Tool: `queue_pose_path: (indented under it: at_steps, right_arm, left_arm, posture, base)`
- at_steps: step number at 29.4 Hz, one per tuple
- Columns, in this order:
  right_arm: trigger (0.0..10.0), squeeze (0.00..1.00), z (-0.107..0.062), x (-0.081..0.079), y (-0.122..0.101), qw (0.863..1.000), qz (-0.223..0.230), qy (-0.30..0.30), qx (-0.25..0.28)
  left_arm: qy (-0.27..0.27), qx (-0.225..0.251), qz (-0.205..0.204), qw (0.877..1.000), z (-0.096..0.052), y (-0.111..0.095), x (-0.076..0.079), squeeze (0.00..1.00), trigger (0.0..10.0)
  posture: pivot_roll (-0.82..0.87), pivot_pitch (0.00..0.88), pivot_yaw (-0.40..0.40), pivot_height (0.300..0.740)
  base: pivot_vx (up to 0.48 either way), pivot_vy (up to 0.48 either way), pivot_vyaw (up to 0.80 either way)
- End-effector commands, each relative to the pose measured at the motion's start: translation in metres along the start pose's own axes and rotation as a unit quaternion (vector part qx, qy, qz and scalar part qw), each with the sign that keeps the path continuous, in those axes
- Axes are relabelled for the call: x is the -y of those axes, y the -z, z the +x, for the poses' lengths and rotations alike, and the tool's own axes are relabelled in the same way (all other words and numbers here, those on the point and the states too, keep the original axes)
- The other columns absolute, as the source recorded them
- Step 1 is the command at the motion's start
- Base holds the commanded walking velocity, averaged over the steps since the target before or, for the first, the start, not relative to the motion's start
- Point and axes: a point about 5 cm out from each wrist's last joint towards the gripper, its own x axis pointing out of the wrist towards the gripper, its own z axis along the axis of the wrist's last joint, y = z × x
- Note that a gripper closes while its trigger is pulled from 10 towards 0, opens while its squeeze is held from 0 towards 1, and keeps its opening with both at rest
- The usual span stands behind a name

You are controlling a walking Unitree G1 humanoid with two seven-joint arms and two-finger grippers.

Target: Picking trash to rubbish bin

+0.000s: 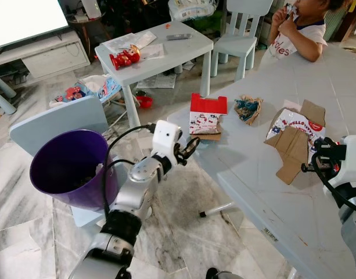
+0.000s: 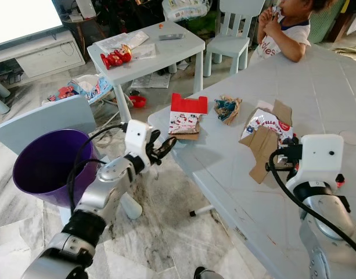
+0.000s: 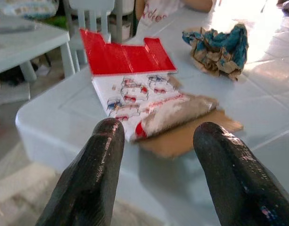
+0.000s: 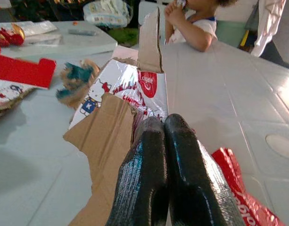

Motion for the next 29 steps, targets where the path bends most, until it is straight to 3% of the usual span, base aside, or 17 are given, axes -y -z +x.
queue_pose_path:
  at_steps: [1, 14, 15, 16, 17, 18, 29]
  right_arm:
    - [0.0, 0.00, -0.004, 0.002, -0.009, 1.000, -0.004, 0.007, 0.013]
    - [0.0, 0.00, -0.008, -0.006, -0.014, 1.000, 0.017, -0.015, 0.017]
    - [0.0, 0.00, -0.008, -0.006, -0.014, 1.000, 0.018, -0.016, 0.017]
    - [0.0, 0.00, -0.007, -0.008, -0.015, 0.999, 0.022, -0.019, 0.018]
    - [0.0, 0.00, -0.007, -0.009, -0.015, 0.999, 0.022, -0.020, 0.018]
    - [0.0, 0.00, -0.006, -0.010, -0.015, 0.999, 0.025, -0.022, 0.019]
    - [0.0, 0.00, -0.003, -0.014, -0.016, 0.999, 0.033, -0.027, 0.019]
  left_arm:
    - [0.004, 0.001, 0.018, 1.000, 0.004, -0.001, 0.000, 0.00, 10.0]
    - [-0.002, 0.006, 0.037, 0.999, 0.013, 0.000, -0.007, 0.00, 10.0]
    - [0.000, 0.005, 0.037, 0.999, 0.013, 0.000, -0.007, 0.00, 7.1]
    - [0.010, 0.004, 0.035, 0.999, 0.013, 0.002, -0.006, 0.00, 3.0]
    - [0.012, 0.004, 0.034, 0.999, 0.013, 0.002, -0.006, 0.00, 3.0]
    - [0.019, 0.001, 0.040, 0.999, 0.013, 0.003, -0.005, 0.00, 0.0]
    - [0.043, 0.006, 0.043, 0.998, 0.014, 0.005, -0.001, 0.00, 0.0]
  posture:
    - [-0.22, 0.150, 0.039, 0.740]
    - [-0.24, 0.155, 0.031, 0.740]
    - [-0.24, 0.154, 0.031, 0.740]
    - [-0.24, 0.153, 0.031, 0.740]
    - [-0.24, 0.153, 0.031, 0.740]
    - [-0.24, 0.152, 0.031, 0.740]
    - [-0.24, 0.147, 0.036, 0.740]
  base:
    - [0.000, 0.000, 0.00]
    - [0.000, 0.000, 0.00]
    - [0.000, 0.000, 0.00]
    - [0.000, 0.000, 0.00]
    - [0.000, 0.000, 0.00]
    - [0.000, 0.000, 0.00]
    - [0.000, 0.000, 0.00]
